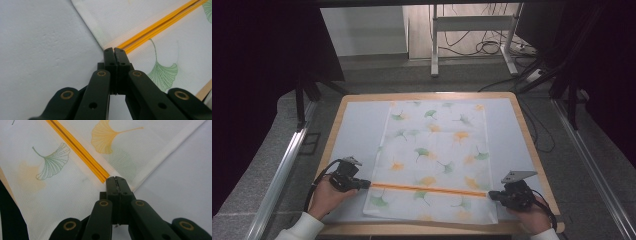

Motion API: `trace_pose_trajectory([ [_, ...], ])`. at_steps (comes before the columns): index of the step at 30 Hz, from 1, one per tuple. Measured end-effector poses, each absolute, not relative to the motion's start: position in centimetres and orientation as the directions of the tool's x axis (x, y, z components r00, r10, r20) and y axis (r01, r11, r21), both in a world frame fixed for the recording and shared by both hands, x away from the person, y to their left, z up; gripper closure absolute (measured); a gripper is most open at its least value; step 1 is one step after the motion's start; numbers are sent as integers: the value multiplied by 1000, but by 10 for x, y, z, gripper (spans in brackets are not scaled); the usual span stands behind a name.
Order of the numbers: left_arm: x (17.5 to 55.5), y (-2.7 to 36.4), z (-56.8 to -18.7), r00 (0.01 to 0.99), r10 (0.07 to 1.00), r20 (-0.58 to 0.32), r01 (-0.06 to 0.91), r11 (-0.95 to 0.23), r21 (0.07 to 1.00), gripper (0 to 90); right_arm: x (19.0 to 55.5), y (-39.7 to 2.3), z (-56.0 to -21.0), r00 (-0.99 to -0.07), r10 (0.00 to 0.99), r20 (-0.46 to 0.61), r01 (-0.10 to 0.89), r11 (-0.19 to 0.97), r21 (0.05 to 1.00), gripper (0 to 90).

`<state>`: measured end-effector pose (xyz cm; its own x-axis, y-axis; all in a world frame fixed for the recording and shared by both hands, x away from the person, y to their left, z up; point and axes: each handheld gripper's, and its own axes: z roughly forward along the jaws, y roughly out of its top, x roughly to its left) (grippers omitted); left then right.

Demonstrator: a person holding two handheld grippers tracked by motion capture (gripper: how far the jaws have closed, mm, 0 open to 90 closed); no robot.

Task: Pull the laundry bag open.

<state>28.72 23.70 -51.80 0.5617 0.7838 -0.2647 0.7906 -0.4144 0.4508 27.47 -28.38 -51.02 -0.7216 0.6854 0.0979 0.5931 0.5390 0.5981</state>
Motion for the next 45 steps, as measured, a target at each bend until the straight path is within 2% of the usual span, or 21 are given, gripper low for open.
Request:
trace_pose_trajectory([
  [16,281,239,-518,570,783,-250,765,-395,509,883,277,-283,-509,-729,677,101,592,550,589,893],
  [21,273,246,-514,559,793,-242,742,-348,573,703,278,-283,-506,-735,671,99,586,555,590,883],
  [23,270,249,-511,552,797,-244,730,-320,604,639,277,-283,-502,-741,663,106,576,545,609,764],
  [26,265,249,-503,548,803,-234,700,-288,654,585,275,-284,-495,-746,658,100,554,530,641,733],
  [29,263,245,-495,551,806,-217,673,-275,687,549,274,-283,-493,-737,667,107,558,510,655,634],
  [36,271,235,-491,550,811,-198,638,-255,727,510,279,-272,-486,-741,664,103,530,484,697,505],
  [45,294,232,-498,530,827,-186,629,-236,741,504,307,-260,-484,-730,676,100,514,447,732,426],
])
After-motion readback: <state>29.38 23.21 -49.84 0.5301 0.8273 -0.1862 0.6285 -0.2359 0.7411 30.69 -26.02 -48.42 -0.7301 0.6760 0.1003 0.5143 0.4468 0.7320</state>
